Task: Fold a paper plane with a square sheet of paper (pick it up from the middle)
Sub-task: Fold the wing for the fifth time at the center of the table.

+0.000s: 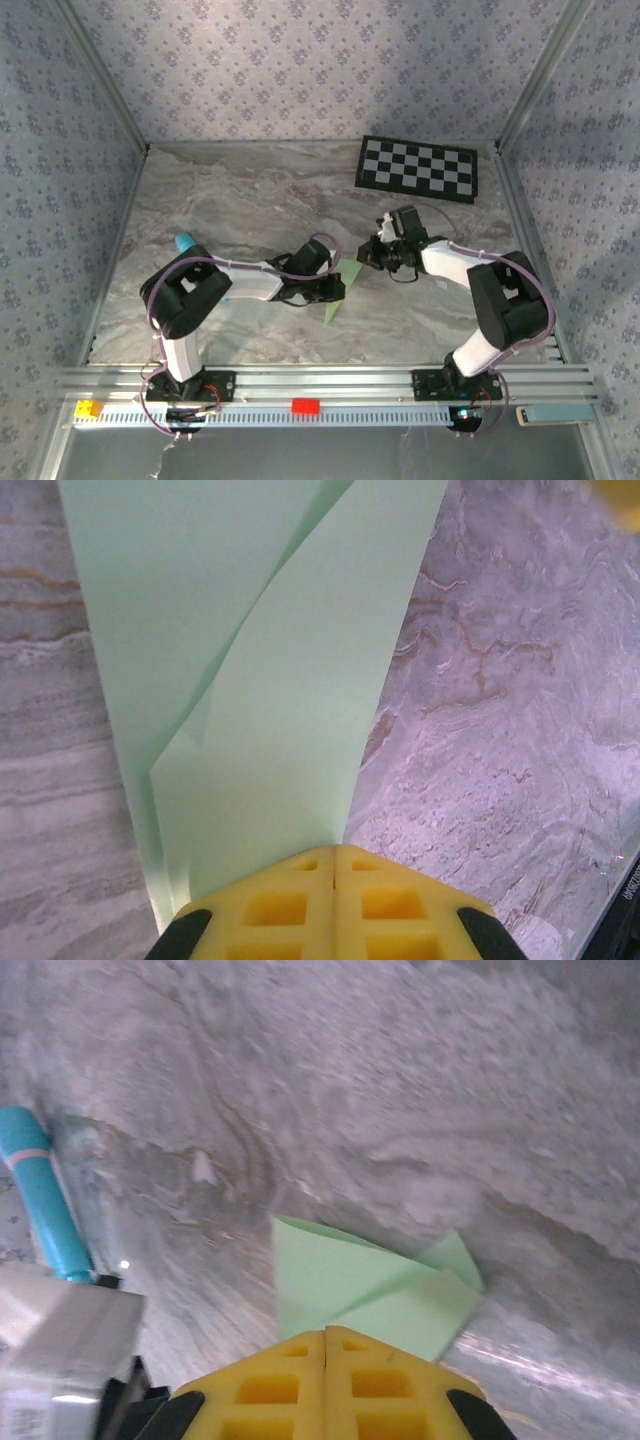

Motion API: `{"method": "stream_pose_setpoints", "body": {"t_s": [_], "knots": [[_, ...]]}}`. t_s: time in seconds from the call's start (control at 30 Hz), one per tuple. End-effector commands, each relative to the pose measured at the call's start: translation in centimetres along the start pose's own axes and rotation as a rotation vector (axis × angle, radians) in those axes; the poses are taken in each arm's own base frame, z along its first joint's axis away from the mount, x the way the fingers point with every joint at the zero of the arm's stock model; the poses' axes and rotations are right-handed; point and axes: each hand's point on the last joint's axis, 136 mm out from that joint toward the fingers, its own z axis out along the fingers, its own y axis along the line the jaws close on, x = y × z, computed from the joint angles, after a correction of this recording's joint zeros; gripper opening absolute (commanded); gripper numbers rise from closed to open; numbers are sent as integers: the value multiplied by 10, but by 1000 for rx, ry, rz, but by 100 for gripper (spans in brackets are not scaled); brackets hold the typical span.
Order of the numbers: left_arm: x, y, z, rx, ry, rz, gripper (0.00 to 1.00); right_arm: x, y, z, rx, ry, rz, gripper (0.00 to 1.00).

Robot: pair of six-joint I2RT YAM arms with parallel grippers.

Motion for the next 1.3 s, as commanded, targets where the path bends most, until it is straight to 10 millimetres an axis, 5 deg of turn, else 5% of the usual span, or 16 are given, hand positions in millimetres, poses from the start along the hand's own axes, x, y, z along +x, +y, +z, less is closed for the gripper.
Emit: {"method": "stream_pose_setpoints", "body": {"t_s": [0.0, 0.17, 0.33, 0.7, 1.03, 1.27], "knots": [[43, 45, 2, -149, 125, -55, 0, 5, 18, 1, -62, 27, -29, 5], [41, 45, 2, -148, 120, -56, 0, 25, 5, 21, -11, 86, -36, 5], [43, 46, 3, -147, 120, -60, 0, 25, -21, 35, 23, 95, 6, 4], [48, 52, 4, -141, 117, -81, 0, -16, -58, 33, 44, 23, 102, 4], [47, 46, 4, -123, 105, -86, 0, -41, -33, 3, -19, -55, 60, 6], [40, 37, 3, -106, 71, -95, 0, -24, -13, -25, -11, -109, 25, 8]]}}
